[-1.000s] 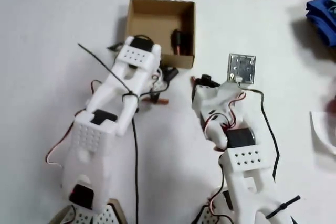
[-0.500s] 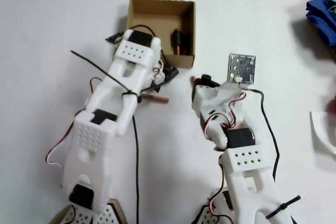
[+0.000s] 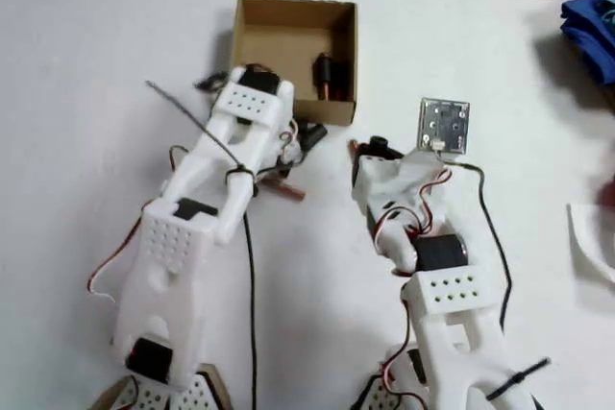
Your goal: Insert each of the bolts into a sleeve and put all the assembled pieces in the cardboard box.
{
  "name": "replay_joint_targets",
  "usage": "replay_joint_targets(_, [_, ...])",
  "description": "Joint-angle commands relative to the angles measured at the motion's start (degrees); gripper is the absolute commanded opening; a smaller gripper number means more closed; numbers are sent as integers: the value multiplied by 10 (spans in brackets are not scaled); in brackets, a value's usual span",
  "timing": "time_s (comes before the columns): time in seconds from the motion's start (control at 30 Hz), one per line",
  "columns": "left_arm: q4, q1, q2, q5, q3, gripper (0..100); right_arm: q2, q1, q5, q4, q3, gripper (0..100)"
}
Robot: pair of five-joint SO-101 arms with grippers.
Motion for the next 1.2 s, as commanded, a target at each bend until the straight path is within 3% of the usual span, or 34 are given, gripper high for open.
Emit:
replay_joint_targets(0.0, [-2, -2, 19, 4, -26, 240, -22, 19, 6, -14, -4, 19])
replay_joint_targets(0.13, [-1, -2, 34, -3, -33, 238, -22, 51, 6, -15, -4, 19])
replay_joint_targets(0.43, [66, -11, 47, -220, -30, 236, -22, 72, 7, -15, -4, 19])
replay_joint_targets(0.5, [66, -27, 45, -272, -27, 203, -22, 70, 7, -15, -4, 19])
replay_joint_targets(0.6, [63, -48, 45, -329, -27, 74, -22, 70, 7, -15, -5, 19])
replay_joint_targets(0.67, [63, -52, 48, -350, -27, 19, -22, 70, 7, -15, -6, 19])
replay_joint_targets(0.9, [63, -54, 46, -374, -26, 26, -22, 70, 6, -15, -7, 19])
replay_joint_targets(1.17, [66, -61, 45, -673, -24, 26, -22, 70, 4, -15, -7, 19])
